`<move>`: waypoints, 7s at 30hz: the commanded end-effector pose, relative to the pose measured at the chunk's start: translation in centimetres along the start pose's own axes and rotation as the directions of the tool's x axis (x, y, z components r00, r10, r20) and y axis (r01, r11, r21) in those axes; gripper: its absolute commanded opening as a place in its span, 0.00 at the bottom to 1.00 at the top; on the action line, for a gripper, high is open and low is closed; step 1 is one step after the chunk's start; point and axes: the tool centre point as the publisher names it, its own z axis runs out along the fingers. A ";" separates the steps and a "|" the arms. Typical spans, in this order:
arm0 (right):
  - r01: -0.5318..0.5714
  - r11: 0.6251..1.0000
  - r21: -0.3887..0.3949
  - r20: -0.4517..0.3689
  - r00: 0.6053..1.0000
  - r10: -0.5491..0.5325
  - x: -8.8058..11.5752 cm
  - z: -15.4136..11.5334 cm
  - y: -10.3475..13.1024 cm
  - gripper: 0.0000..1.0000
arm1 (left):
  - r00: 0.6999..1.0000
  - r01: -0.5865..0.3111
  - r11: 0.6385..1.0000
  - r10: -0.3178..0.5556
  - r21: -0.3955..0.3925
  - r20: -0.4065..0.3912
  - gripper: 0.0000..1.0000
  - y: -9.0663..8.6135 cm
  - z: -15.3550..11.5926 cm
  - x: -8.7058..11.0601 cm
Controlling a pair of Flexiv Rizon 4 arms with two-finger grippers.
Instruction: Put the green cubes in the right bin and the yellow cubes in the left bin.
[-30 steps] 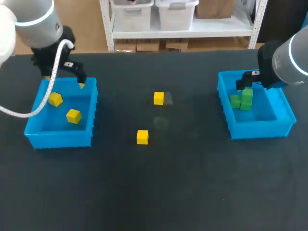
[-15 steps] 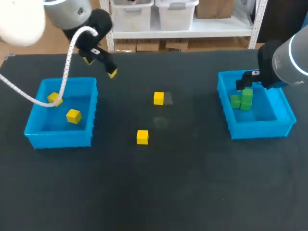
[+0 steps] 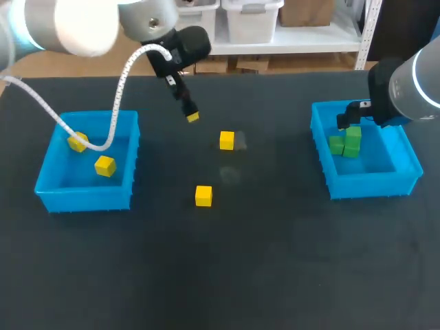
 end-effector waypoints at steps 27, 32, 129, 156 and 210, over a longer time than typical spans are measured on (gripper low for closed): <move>0.000 1.000 0.002 0.006 1.000 0.000 0.1 0.0 0.0 1.00 | 0.912 -0.354 0.932 0.362 0.077 -0.191 1.00 -2.1 8.4 -5.1; 0.000 1.000 0.002 0.006 1.000 0.000 0.1 0.0 0.0 1.00 | 0.912 -0.350 0.933 0.359 0.080 -0.197 1.00 -2.3 9.0 -5.0; 0.000 1.000 0.002 0.006 1.000 0.000 0.1 0.0 0.0 1.00 | 0.721 0.692 0.715 -0.686 -0.094 0.095 1.00 4.4 -3.7 14.9; 0.000 1.000 0.002 0.006 1.000 0.000 0.1 0.0 0.0 1.00 | 0.988 -0.137 0.989 0.141 0.053 -0.069 1.00 -8.6 -5.7 2.9; 0.000 1.000 0.002 0.006 1.000 0.000 0.1 0.0 0.0 1.00 | 0.926 -0.270 0.962 0.271 0.043 -0.261 0.33 -15.2 9.7 4.7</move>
